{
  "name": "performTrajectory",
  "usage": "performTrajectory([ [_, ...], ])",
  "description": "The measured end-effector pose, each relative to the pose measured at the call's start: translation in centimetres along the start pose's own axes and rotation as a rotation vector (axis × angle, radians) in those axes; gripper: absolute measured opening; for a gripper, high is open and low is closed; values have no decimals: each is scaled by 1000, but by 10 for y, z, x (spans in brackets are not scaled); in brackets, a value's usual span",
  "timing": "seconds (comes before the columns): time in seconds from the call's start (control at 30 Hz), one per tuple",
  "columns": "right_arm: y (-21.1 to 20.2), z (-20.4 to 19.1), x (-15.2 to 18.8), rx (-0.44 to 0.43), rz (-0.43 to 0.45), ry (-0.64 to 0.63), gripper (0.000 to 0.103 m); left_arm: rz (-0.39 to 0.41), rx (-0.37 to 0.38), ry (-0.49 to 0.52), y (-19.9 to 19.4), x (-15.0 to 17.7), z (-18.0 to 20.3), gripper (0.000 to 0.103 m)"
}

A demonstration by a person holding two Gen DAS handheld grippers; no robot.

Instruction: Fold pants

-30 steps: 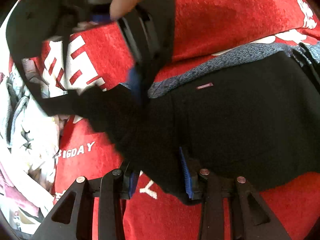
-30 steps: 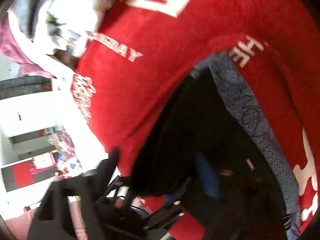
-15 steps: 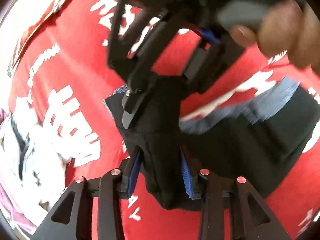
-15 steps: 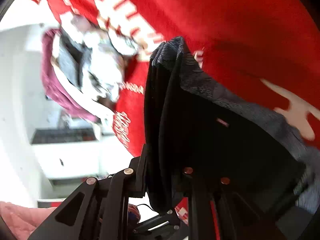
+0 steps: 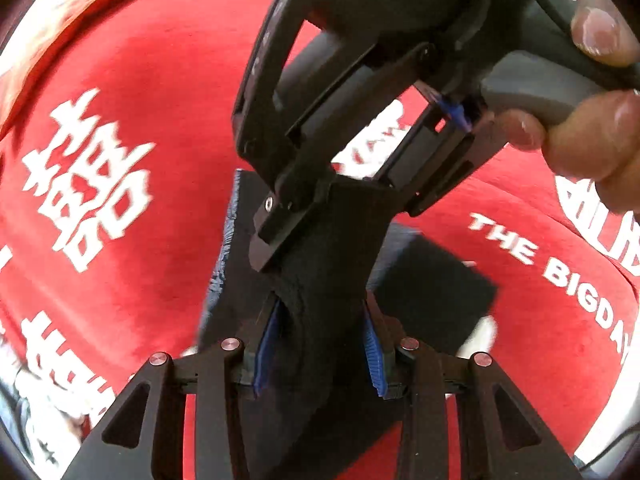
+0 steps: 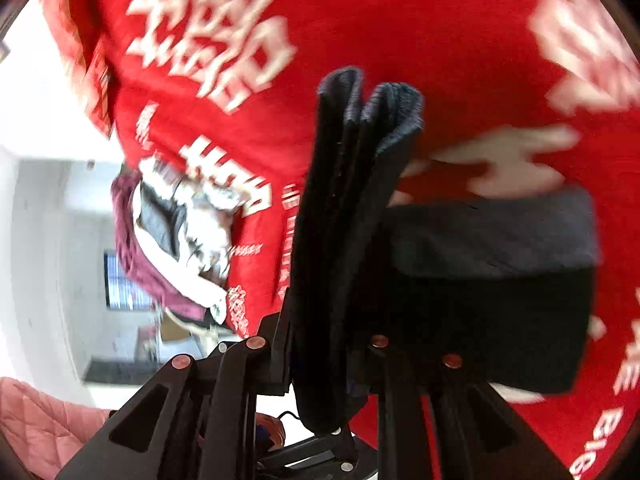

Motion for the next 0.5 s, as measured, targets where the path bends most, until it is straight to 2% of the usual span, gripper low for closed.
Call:
performTrajectory([
  [0.1, -19, 50, 10, 28, 23, 67, 22, -32, 43, 38, 19, 0, 41, 38],
  [0.17, -23, 83, 20, 64, 15, 99, 22, -88, 78, 61, 35, 6, 67, 38],
  [0.23, -18, 115, 29, 95, -1, 138, 22, -132, 80, 83, 45, 13, 81, 38],
  [0.3, -12, 134, 34, 88, -11, 181, 22, -137, 68, 113, 47, 18, 86, 40],
  [0.43, -13, 140, 36, 77, -1, 181, 24, -170, 92, 124, 43, 22, 83, 66],
  [0.5, -13, 141, 38, 87, 1, 187, 26, -183, 87, 113, 36, 22, 74, 66],
])
Point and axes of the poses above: each gripper's, at about its wrist camera, not at the fingertips, and y roughly the way its jaws point, z to its right, x to its underside, the point moved 5 cm from there along y, roughly the way its jaws point, and after that the axes turned 2 degrees about z, right-handed, at the moved point
